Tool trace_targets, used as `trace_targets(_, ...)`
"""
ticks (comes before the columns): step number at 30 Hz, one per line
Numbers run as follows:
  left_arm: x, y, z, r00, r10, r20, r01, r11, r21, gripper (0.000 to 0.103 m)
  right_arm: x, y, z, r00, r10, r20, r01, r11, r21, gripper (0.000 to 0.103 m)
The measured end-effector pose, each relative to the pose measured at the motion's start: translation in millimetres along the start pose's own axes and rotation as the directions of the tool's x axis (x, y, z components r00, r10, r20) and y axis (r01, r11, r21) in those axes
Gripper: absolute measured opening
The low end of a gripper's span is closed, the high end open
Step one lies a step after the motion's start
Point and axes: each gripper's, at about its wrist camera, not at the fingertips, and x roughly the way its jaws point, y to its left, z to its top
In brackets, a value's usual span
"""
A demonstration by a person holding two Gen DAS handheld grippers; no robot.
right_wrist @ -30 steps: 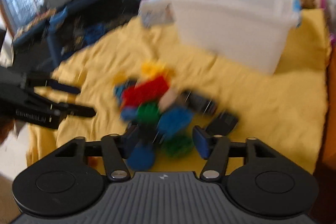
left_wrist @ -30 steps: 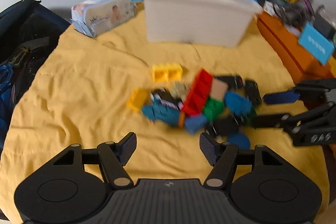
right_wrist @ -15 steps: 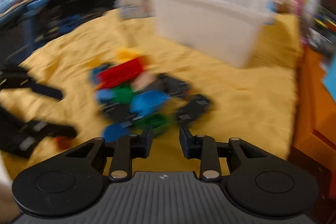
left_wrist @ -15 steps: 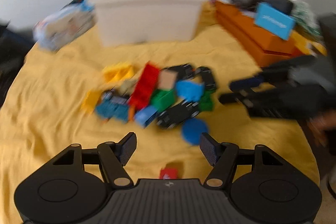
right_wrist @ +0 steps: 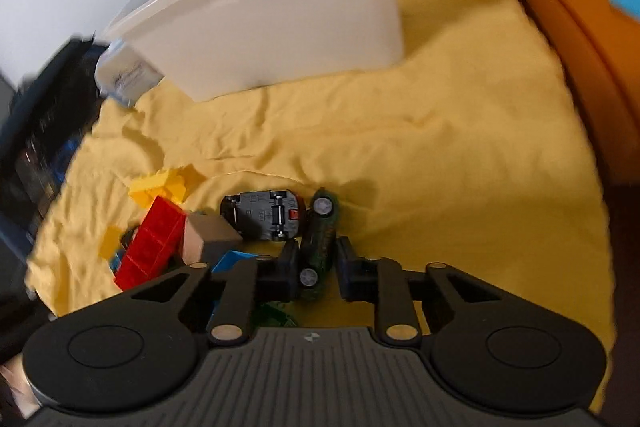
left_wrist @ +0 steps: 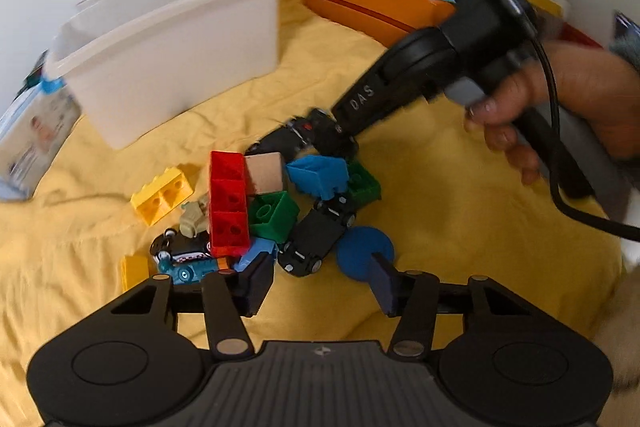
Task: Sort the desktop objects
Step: 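Grasp the silver numbered car with the left tool while the right tool grasps the green car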
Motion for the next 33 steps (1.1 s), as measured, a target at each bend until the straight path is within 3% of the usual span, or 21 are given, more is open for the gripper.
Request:
trace_targets(3,3,2,1,0.999,-0.019,-0.043,0.024,0.992,0.124,0.049,-13,11,-7,0.999,-0.040,0.018,0.041,0.995,-0.091,0.019)
trace_targets(5,8,0,3,0.998,-0.024,-0.059,0.036,0.977,0.209,0.045,-18,8,-14,0.999,-0.042,0.008,0.042,0.996,-0.074,0.019)
trace_targets(11,35,-24,10,0.999,0.031,-0.039,-0.009,0.878,0.479,0.034,-32,-7,-34,0.999,-0.049,-0.004,0.049,0.999,-0.010,0.019)
trace_targets(13,46,-22,17,0.998,0.030,-0.047,-0.004,0.877,0.480,0.033,-37,-9,-39,0.998,-0.058,0.001,0.058,0.998,-0.007,0.019)
trace_targets(15,50,-13,23,0.999,-0.011,-0.040,0.026,0.918,0.395,0.032,-40,-9,-43,0.998,-0.068,0.007,0.068,0.998,-0.017,0.019)
trace_targets(17,48,2,28,0.996,-0.084,-0.043,0.092,0.968,0.232,0.031,-46,-5,-47,0.996,-0.088,0.019,0.089,0.995,-0.053,0.019)
trace_targets(20,32,17,24,0.984,-0.176,-0.034,0.176,0.984,-0.003,0.031,-54,4,-53,0.990,-0.133,0.035,0.137,0.975,-0.175,0.019)
trace_targets(23,16,33,6,0.961,-0.275,-0.008,0.263,0.928,-0.263,0.032,-60,11,-61,0.984,-0.173,0.037,0.176,0.939,-0.296,0.019)
trace_targets(25,11,39,-16,0.959,-0.283,-0.001,0.261,0.888,-0.378,0.032,-59,14,-67,0.979,-0.203,0.033,0.201,0.908,-0.367,0.019)
trace_targets(27,10,45,-36,0.968,-0.250,-0.006,0.220,0.864,-0.452,0.032,-53,21,-73,0.971,-0.236,0.040,0.228,0.866,-0.444,0.019)
trace_targets(29,10,57,-52,0.970,-0.244,0.012,0.210,0.809,-0.549,0.033,-49,31,-79,0.965,-0.258,0.056,0.250,0.822,-0.511,0.020)
trace_targets(31,3,71,-65,0.975,-0.217,0.051,0.200,0.748,-0.633,0.043,-48,41,-84,0.964,-0.258,0.071,0.252,0.788,-0.562,0.022)
trace_targets(33,-7,83,-74,0.991,-0.125,0.043,0.122,0.741,-0.661,0.043,-51,49,-86,0.968,-0.239,0.080,0.239,0.775,-0.585,0.026)
